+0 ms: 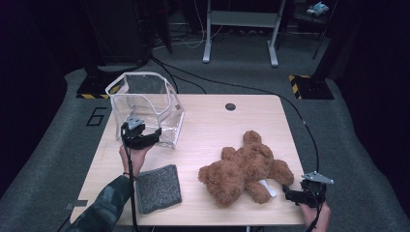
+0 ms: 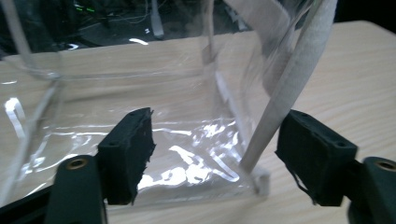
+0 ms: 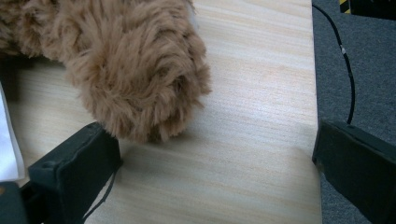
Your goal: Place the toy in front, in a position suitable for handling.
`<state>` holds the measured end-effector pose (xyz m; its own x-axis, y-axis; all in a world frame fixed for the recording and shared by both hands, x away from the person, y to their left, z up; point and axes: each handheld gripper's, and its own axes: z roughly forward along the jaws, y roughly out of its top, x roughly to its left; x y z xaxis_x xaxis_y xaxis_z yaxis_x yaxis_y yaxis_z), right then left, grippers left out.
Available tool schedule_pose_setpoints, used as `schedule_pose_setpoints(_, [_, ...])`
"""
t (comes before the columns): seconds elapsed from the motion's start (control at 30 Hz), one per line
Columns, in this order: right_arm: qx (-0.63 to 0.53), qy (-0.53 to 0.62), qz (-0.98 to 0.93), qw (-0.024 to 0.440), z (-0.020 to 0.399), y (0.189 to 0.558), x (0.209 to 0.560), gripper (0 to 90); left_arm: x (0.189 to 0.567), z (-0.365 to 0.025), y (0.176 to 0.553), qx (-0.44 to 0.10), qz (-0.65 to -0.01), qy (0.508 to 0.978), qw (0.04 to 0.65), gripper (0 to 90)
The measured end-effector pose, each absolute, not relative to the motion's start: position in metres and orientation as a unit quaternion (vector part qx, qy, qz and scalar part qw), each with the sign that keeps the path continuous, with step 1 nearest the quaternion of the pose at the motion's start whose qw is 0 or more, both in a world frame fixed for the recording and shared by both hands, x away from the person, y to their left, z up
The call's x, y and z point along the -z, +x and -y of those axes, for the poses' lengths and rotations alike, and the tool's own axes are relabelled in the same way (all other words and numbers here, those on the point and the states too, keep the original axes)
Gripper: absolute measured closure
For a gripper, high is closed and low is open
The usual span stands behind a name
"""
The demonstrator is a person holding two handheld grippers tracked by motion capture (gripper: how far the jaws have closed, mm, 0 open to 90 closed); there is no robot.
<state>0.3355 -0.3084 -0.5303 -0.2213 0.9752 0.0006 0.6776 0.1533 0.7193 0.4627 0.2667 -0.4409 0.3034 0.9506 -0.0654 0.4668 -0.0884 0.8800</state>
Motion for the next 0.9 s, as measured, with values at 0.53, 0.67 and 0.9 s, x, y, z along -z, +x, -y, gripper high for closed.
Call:
schedule_pose_setpoints(0.53, [-0.305, 0.575, -0.719, 0.244, 0.308, 0.336, 0.53, 0.3, 0.443, -0.364, 0.489, -0.297, -0.574, 0.663, 0.377, 4.6])
schedule_pose_setpoints(0.67, [-0.305, 0.575, -0.719, 0.244, 0.308, 0.336, 0.53, 0.2, 0.443, -0.381, 0.502, -0.32, -0.576, 0.651, 0.378, 26.2])
schedule_pose_setpoints(0.9, [-0.305, 0.575, -0.719, 0.244, 0.308, 0.336, 0.53, 0.3, 0.442, -0.385, 0.52, -0.34, -0.564, 0.659, 0.363, 57.4])
